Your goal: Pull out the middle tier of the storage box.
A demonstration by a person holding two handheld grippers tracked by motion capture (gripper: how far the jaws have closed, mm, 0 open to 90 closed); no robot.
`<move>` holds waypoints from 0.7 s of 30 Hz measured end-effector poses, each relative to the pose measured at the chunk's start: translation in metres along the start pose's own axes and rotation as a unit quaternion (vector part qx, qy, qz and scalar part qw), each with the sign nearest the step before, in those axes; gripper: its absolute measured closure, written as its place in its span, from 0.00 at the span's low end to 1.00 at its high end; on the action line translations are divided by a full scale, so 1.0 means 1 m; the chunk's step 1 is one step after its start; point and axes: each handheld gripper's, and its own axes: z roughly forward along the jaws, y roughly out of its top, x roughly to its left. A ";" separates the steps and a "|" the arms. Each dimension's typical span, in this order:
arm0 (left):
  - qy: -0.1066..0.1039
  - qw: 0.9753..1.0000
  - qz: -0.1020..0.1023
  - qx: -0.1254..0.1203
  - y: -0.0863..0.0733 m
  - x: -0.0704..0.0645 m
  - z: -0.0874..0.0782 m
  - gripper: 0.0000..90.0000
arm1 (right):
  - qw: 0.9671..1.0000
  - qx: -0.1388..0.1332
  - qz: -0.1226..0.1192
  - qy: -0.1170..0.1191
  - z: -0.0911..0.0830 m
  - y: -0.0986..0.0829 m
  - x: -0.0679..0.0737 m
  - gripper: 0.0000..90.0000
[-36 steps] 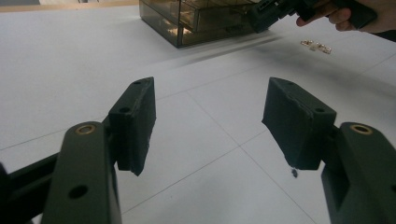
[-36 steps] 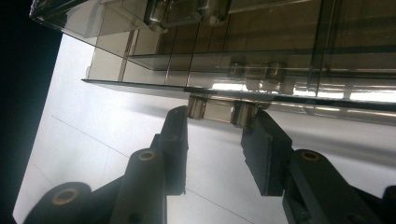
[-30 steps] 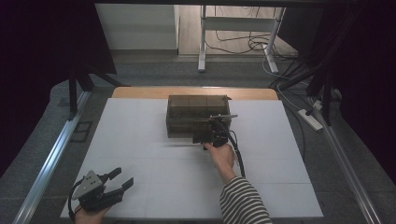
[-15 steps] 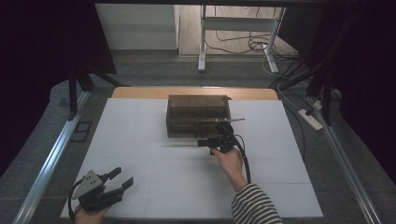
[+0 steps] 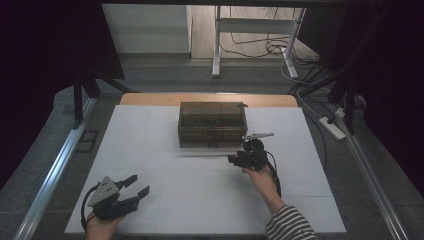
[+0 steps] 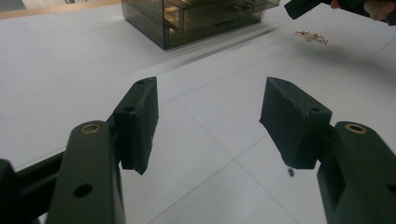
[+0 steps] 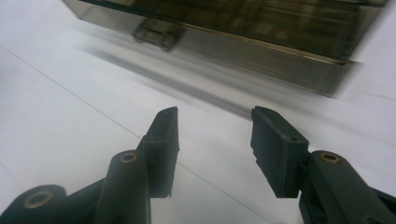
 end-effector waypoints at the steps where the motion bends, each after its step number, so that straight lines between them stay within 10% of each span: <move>1: 0.000 1.000 0.002 0.002 0.001 0.000 0.002 0.43 | 1.000 -0.005 0.000 -0.006 -0.003 -0.002 -0.003 0.58; 21: 0.009 1.000 -0.011 0.023 0.040 0.008 0.045 0.49 | 0.997 -0.055 -0.045 -0.023 -0.025 -0.006 -0.022 0.62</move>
